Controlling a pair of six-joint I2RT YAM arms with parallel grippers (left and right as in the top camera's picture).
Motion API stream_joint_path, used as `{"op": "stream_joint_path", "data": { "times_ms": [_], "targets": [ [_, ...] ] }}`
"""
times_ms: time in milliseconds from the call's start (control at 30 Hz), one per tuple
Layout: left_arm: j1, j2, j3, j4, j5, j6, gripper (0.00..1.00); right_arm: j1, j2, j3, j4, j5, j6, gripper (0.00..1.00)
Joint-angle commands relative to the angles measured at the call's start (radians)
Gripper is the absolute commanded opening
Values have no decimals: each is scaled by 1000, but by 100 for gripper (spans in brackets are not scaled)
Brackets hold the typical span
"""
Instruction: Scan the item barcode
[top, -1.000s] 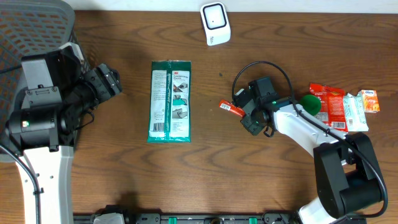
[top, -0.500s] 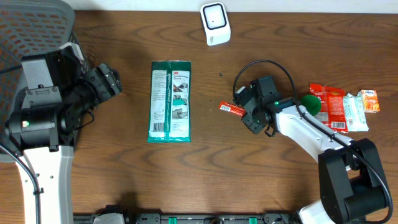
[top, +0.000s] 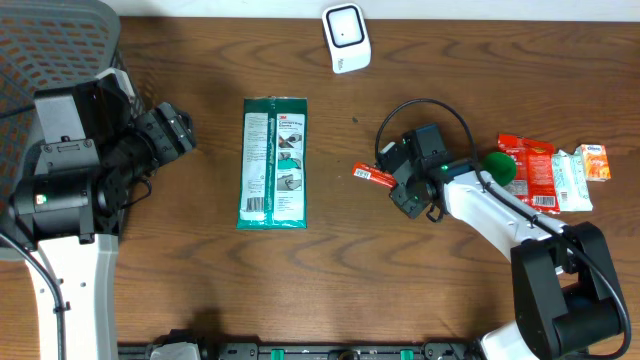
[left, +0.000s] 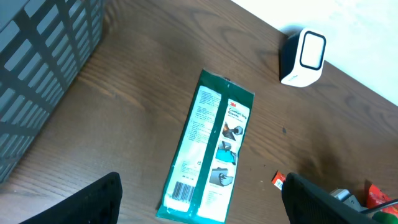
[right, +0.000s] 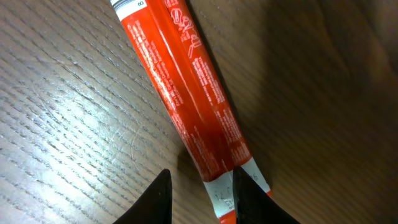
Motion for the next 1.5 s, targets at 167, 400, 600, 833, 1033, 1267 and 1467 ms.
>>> {"op": "stream_joint_path", "data": {
  "times_ms": [167, 400, 600, 833, 1033, 1267, 1467],
  "targets": [
    [5, 0, 4, 0, 4, 6, 82, -6, -6, -83, 104, 1, -3, 29],
    [5, 0, 4, 0, 4, 6, 82, -5, -7, -116, 154, 1, -21, 25],
    [5, 0, 4, 0, 4, 6, 83, -6, -6, -116, 173, -5, -23, 32],
    [5, 0, 4, 0, 4, 6, 82, -8, -5, -119, 174, -6, -48, 35],
    [5, 0, 4, 0, 4, 6, 82, -8, 8, -126, 180, -6, -56, 29],
    [5, 0, 4, 0, 4, 6, 82, -8, 30, -129, 179, -29, -50, 29],
    [5, 0, 4, 0, 4, 6, 82, -8, 34, -129, 197, -6, -44, 33]
  ]
}}
